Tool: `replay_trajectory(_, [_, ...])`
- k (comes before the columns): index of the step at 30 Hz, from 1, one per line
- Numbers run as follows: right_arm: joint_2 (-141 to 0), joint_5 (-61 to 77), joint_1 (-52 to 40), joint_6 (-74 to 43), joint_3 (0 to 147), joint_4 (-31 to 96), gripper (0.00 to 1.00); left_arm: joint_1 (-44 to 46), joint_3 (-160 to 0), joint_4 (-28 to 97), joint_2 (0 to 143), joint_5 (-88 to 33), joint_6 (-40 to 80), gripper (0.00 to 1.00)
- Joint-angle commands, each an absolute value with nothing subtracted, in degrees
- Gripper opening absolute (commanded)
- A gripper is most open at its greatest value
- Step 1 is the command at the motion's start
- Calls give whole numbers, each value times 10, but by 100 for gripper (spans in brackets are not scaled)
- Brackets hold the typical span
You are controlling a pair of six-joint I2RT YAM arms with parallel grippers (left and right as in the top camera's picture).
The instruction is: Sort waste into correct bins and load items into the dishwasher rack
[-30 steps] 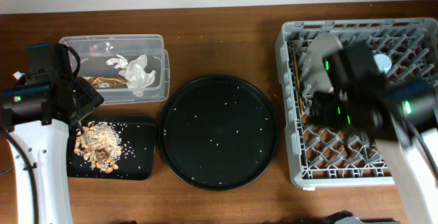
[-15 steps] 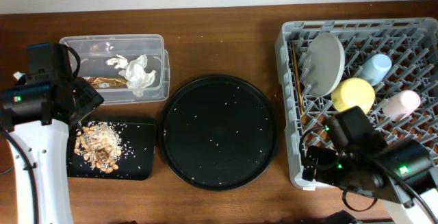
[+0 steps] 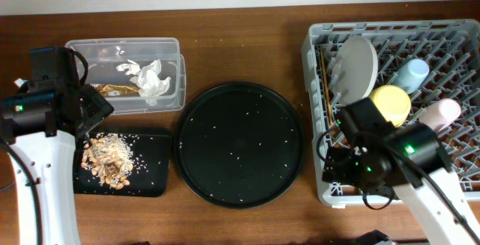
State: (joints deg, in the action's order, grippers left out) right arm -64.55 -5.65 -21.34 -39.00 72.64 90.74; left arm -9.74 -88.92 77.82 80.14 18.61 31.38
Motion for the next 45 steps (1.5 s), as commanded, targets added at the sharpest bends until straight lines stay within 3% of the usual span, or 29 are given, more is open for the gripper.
replay_trajectory(1, [-533, -77, -177, -394, 677, 827, 98, -99, -892, 777, 795, 188, 321, 100])
replay_trajectory(8, [-248, -42, -40, -277, 470, 627, 98, -99, -892, 777, 795, 188, 321, 100])
replay_trajectory(15, [-49, -15, -15, -240, 250, 392, 98, -99, -892, 777, 795, 188, 321, 100])
replay_trajectory(28, [-2, 9, -2, -236, 56, 70, 99, -99, -892, 777, 795, 188, 321, 100])
replay_trajectory(32, [-2, 50, -2, -147, 24, 13, 98, -99, -892, 777, 795, 188, 321, 100])
replay_trajectory(39, [-2, 52, 8, -82, 3, -19, 98, -99, -892, 777, 795, 188, 321, 100])
replay_trajectory(45, [-2, 50, 8, -18, 3, 41, 98, -99, -892, 777, 795, 188, 321, 100])
